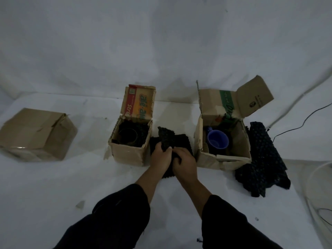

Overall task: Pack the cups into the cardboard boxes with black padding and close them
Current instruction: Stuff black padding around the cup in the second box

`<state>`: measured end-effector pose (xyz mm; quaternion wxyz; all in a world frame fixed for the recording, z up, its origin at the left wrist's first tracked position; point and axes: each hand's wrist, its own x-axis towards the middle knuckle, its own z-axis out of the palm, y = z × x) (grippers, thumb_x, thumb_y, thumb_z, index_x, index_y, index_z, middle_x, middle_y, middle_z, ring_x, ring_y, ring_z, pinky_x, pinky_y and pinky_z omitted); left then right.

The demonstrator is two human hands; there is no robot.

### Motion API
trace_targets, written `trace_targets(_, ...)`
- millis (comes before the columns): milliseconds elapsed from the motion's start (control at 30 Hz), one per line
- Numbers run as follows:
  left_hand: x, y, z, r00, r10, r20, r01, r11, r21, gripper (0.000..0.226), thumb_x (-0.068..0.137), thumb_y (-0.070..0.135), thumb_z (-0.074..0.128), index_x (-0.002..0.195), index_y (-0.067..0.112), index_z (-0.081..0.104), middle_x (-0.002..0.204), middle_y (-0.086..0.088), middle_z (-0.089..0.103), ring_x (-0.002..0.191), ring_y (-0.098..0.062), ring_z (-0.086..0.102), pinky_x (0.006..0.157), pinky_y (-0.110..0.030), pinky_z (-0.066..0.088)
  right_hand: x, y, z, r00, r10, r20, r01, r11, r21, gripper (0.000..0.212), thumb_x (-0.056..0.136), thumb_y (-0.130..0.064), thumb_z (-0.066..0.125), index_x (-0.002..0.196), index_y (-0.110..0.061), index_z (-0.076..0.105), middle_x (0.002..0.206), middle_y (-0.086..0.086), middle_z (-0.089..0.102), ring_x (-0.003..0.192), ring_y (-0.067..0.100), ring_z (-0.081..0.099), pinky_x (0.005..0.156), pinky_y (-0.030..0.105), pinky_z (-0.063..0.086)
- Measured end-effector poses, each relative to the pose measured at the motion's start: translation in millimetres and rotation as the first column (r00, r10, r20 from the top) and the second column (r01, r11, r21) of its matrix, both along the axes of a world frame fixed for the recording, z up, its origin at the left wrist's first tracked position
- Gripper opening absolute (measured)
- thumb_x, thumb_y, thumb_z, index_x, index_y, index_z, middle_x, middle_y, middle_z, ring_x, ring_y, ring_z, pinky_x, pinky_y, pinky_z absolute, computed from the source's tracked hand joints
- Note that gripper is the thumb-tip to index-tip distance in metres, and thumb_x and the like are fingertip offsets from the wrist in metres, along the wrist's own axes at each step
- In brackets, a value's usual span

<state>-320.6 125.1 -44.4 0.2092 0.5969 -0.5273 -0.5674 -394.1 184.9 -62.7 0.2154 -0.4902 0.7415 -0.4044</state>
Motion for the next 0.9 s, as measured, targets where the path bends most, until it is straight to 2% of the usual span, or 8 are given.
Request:
trace_targets(133, -3, -6, 16, 0.999, 0.007, -0.037, -0.007, 1.000, -0.002, 0.043, 0.097, 0.015, 0.041, 0.140, 0.017, 0.038, 0.135, -0.010, 0.050, 0.121, -0.029, 0.049, 0.100, -0.037, 0.043, 6, -5, 18, 0.983, -0.022, 0.182, 0.029, 0.999, -0.038, 0.049, 0.075, -0.016, 0.033, 0.106, 0.000, 0.067, 0.109, 0.009, 0.061, 0.099, 0.014, 0.054, 0.088, 0.022, 0.041)
trace_targets(200, -2, -9, 23, 0.998, 0.002, -0.064, -0.003, 1.000, -0.020, 0.036, 0.096, 0.010, 0.038, 0.132, 0.015, 0.044, 0.127, -0.012, 0.054, 0.113, -0.029, 0.053, 0.090, -0.035, 0.046, 6, -9, 26, 0.955, -0.048, 0.292, 0.066, 0.997, -0.050, 0.045, 0.079, -0.022, 0.033, 0.098, -0.002, 0.068, 0.103, 0.007, 0.062, 0.096, 0.016, 0.057, 0.087, 0.027, 0.045)
trace_targets(300, 3, -15, 36, 0.997, -0.002, -0.072, -0.004, 0.997, -0.075, 0.025, 0.090, 0.008, 0.040, 0.107, 0.020, 0.054, 0.101, -0.010, 0.061, 0.090, -0.027, 0.059, 0.079, -0.039, 0.052, 1, -21, 41, 0.935, -0.086, 0.344, 0.114, 0.991, -0.063, 0.032, 0.091, -0.031, 0.046, 0.087, -0.004, 0.064, 0.086, 0.007, 0.064, 0.084, 0.021, 0.059, 0.074, 0.030, 0.046)
trace_targets(400, 8, -24, 50, 0.998, -0.051, -0.021, 0.047, 0.984, -0.172, 0.027, 0.089, 0.005, 0.039, 0.107, 0.018, 0.054, 0.098, -0.011, 0.061, 0.088, -0.027, 0.060, 0.075, -0.038, 0.050, -6, -39, 60, 0.920, -0.135, 0.368, 0.171, 0.983, -0.065, 0.012, 0.091, -0.024, 0.061, 0.094, -0.013, 0.055, 0.082, -0.002, 0.058, 0.084, 0.019, 0.058, 0.070, 0.027, 0.048)
trace_targets(500, 16, -36, 63, 0.994, -0.104, -0.013, 0.098, 0.964, -0.245, 0.030, 0.093, 0.008, 0.045, 0.120, 0.017, 0.046, 0.103, -0.006, 0.059, 0.091, -0.024, 0.059, 0.074, -0.035, 0.049, -11, -57, 77, 0.841, -0.129, 0.525, 0.140, 0.990, 0.019, 0.040, 0.086, -0.027, 0.067, 0.117, -0.018, 0.044, 0.109, 0.007, 0.056, 0.099, 0.024, 0.059, 0.073, 0.037, 0.056)
trace_targets(667, 44, -50, 79, 0.977, -0.215, -0.011, 0.195, 0.903, -0.382, 0.057, 0.088, -0.006, 0.049, 0.134, 0.015, 0.023, 0.113, -0.009, 0.051, 0.096, -0.024, 0.057, 0.077, -0.033, 0.051, -13, -75, 106, 0.753, -0.029, 0.658, -0.013, 0.998, 0.059, 0.082, 0.084, -0.017, 0.071, 0.144, -0.030, 0.018, 0.130, 0.006, 0.039, 0.112, 0.027, 0.050, 0.065, 0.028, 0.052)
trace_targets(800, 68, -61, 86, 0.980, -0.181, 0.081, 0.196, 0.838, -0.509, 0.042, 0.080, -0.016, 0.036, 0.107, 0.016, 0.030, 0.094, -0.004, 0.043, 0.087, -0.024, 0.050, 0.067, -0.030, 0.040, -7, -91, 113, 0.775, 0.032, 0.631, -0.094, 0.994, 0.064, 0.064, 0.085, -0.003, 0.067, 0.134, -0.035, 0.040, 0.138, 0.008, 0.041, 0.104, 0.030, 0.055, 0.066, 0.041, 0.059)
trace_targets(900, 81, -68, 88, 0.976, -0.168, 0.139, 0.214, 0.860, -0.463, 0.028, 0.086, -0.010, 0.036, 0.098, 0.015, 0.039, 0.103, -0.008, 0.048, 0.092, -0.022, 0.050, 0.063, -0.026, 0.037, 6, -103, 118, 0.803, 0.069, 0.592, -0.117, 0.992, 0.043, 0.042, 0.086, 0.004, 0.061, 0.113, -0.028, 0.057, 0.130, 0.011, 0.048, 0.092, 0.029, 0.060, 0.056, 0.035, 0.058)
